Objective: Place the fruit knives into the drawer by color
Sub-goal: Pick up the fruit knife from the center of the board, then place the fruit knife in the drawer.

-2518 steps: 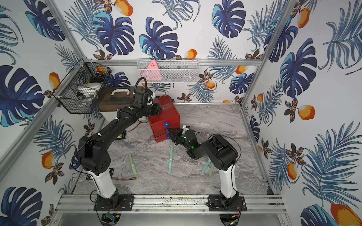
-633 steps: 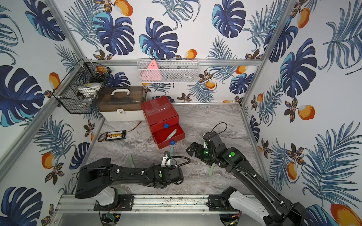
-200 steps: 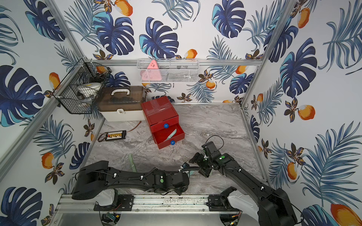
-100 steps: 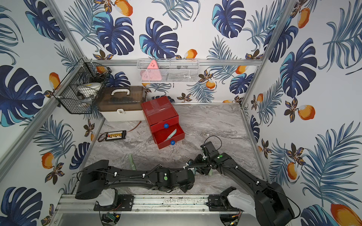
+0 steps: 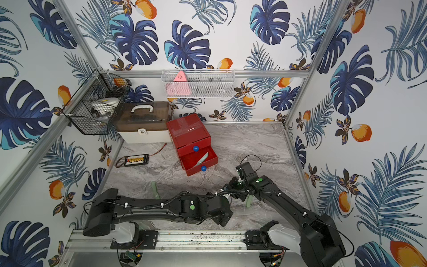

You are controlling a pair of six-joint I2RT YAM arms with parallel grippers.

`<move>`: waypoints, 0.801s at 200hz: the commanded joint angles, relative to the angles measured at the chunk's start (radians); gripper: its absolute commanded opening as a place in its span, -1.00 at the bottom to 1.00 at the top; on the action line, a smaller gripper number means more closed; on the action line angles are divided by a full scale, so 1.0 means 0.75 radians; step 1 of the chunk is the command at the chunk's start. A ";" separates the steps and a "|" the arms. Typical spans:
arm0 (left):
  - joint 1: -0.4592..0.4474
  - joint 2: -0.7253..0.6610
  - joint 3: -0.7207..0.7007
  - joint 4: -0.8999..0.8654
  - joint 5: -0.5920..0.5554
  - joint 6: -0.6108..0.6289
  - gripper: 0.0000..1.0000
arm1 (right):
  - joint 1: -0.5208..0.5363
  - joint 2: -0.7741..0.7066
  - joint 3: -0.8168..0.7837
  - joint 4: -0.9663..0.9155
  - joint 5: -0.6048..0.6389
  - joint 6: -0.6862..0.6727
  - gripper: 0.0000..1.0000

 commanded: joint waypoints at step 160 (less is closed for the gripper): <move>0.827 -0.454 0.252 -0.327 0.065 0.277 0.98 | 0.058 0.636 0.907 0.273 -0.068 0.211 -1.00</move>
